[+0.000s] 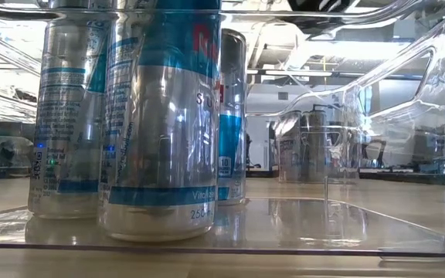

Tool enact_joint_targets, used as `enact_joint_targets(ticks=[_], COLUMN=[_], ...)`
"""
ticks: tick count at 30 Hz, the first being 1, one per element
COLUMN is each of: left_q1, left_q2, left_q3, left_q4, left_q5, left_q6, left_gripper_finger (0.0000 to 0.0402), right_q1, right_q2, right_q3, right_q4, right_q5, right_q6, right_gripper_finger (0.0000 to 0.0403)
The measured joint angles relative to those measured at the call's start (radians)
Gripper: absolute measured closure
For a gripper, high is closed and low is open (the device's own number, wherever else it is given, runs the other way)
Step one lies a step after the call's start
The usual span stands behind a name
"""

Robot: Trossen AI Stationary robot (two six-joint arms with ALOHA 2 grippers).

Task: Sort soda cans
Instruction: Put the blue soda can into the bottom center transparent bin

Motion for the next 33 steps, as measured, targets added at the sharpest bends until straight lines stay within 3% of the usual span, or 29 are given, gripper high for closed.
enact_joint_targets(ticks=[6, 15, 22, 33], left_q1=[0.001, 0.018, 0.018, 0.018], left_q2=[-0.175, -0.317, -0.334, -0.333], left_q3=[-0.289, -0.547, -0.62, -0.621], left_q4=[0.244, 0.326, 0.434, 0.54], left_q5=[0.01, 0.012, 0.021, 0.043], left_q6=[0.001, -0.147, -0.151, -0.071], left_gripper_finger=[0.0401, 0.0401, 0.0401, 0.0401], right_q1=[0.011, -0.033, -0.065, -0.049], right_q2=[0.078, 0.152, 0.156, 0.156], right_q3=[0.048, 0.104, 0.111, 0.111], right_q4=[0.02, 0.025, 0.03, -0.017], right_q5=[-0.007, -0.089, -0.094, 0.031], right_q6=[-0.003, -0.009, -0.011, -0.004], right_gripper_finger=[0.0402, 0.0403, 0.0403, 0.0403])
